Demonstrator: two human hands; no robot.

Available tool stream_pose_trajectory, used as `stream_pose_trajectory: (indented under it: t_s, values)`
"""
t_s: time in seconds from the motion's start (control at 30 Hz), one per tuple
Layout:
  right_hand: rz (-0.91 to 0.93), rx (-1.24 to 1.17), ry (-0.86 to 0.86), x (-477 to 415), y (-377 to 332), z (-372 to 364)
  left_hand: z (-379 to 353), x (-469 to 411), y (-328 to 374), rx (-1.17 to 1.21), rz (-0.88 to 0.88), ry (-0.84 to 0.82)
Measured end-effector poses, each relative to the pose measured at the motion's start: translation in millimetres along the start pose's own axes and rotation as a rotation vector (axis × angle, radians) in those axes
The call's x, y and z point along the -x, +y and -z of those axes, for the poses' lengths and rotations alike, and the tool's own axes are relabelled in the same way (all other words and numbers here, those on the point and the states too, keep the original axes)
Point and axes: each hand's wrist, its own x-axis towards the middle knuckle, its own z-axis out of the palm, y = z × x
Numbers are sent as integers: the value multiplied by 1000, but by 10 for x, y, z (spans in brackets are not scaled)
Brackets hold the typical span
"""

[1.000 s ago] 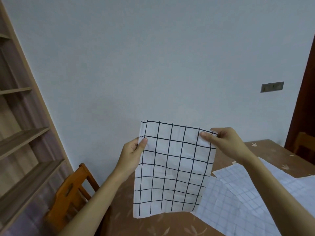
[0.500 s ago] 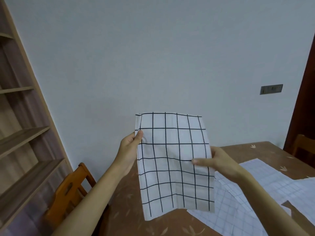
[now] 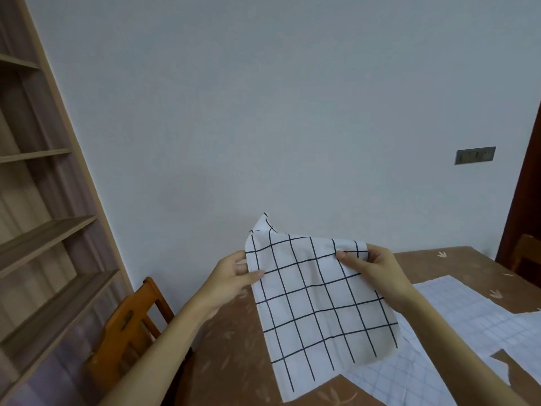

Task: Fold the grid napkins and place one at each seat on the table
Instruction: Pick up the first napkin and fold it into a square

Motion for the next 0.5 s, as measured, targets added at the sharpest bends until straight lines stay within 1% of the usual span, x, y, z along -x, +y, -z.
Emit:
stream_pose_trajectory:
  t_s: [0.1,0.23,0.3,0.37,0.43,0.5]
  values:
    - [-14,2,39,-11,43,20,33,-5,-60,12,-1,-1]
    - [-15,-48,77,15,40,34,70,-10,-110,135,-43,73]
    - [-35,49,132,13,54,44,83,-4,-117,159,-78,113]
    - [-55,159,178,8,61,61,86,-5,-140,134,-112,143]
    - [-16,149,112,43,17,66,86,-7,-152,100,-126,191]
    - [31,197,-14,69,-36,84,108,1,-161,83,-128,215]
